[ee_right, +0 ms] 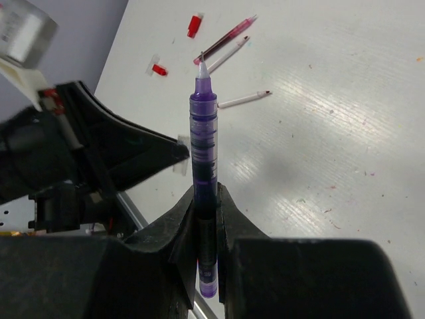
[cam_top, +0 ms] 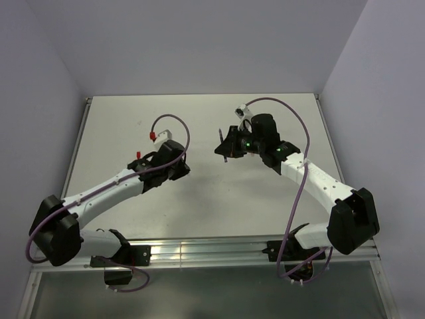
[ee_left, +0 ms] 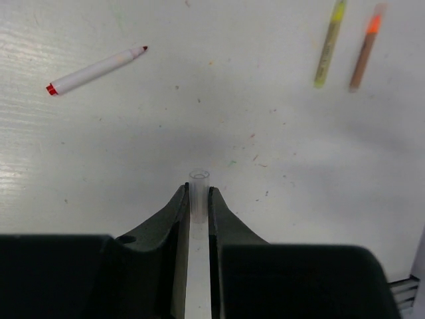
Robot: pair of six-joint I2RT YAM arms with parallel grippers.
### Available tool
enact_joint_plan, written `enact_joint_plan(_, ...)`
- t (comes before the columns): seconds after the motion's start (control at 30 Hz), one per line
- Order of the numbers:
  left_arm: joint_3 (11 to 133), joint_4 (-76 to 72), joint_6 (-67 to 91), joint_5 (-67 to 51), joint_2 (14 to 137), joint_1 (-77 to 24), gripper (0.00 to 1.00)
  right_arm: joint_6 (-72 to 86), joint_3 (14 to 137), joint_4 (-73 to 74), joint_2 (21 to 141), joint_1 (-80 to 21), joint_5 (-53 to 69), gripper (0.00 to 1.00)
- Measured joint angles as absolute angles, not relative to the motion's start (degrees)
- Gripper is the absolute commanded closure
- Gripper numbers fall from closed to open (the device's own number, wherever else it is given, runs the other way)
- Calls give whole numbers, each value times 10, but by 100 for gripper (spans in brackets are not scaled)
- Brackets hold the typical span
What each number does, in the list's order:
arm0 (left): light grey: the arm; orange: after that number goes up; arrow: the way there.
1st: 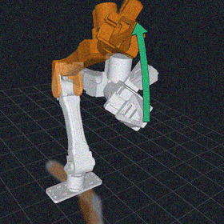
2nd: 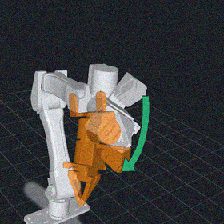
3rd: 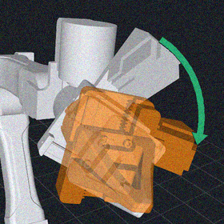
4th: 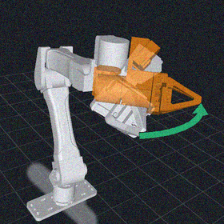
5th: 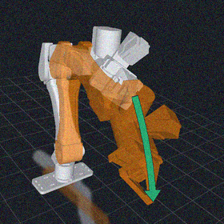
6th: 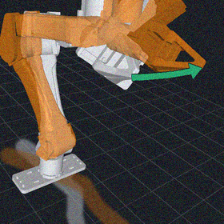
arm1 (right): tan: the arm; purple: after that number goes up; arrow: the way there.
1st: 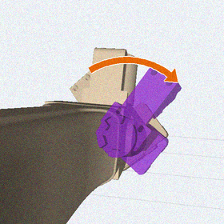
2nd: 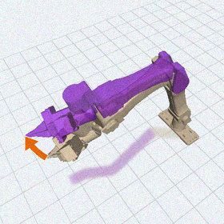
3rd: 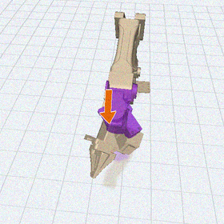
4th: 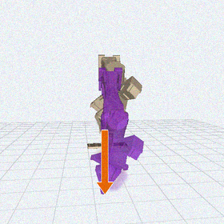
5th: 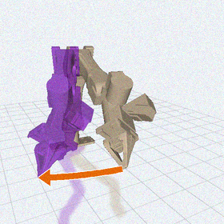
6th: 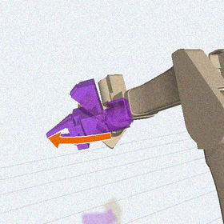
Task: Insert the pens into the pen caps
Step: Insert the pen cap onto the pen.
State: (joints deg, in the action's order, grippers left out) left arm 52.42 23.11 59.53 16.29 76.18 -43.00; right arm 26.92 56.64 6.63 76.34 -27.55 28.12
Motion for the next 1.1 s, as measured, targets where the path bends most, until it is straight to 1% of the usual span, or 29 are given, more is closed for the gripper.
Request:
enact_joint_plan(0.17,524,204,589,146,698,-397,100,269,567,67,763,-298,282,100)
enact_joint_plan(0.33,517,130,566,105,631,-359,100,269,574,69,763,-337,293,100)
enact_joint_plan(0.5,506,64,547,60,590,-339,100,270,595,62,764,-368,312,100)
enact_joint_plan(0.73,489,-4,529,9,567,-311,100,270,649,50,797,-408,337,100)
enact_joint_plan(1.1,489,-44,519,-33,557,-279,100,265,652,51,807,-425,343,100)
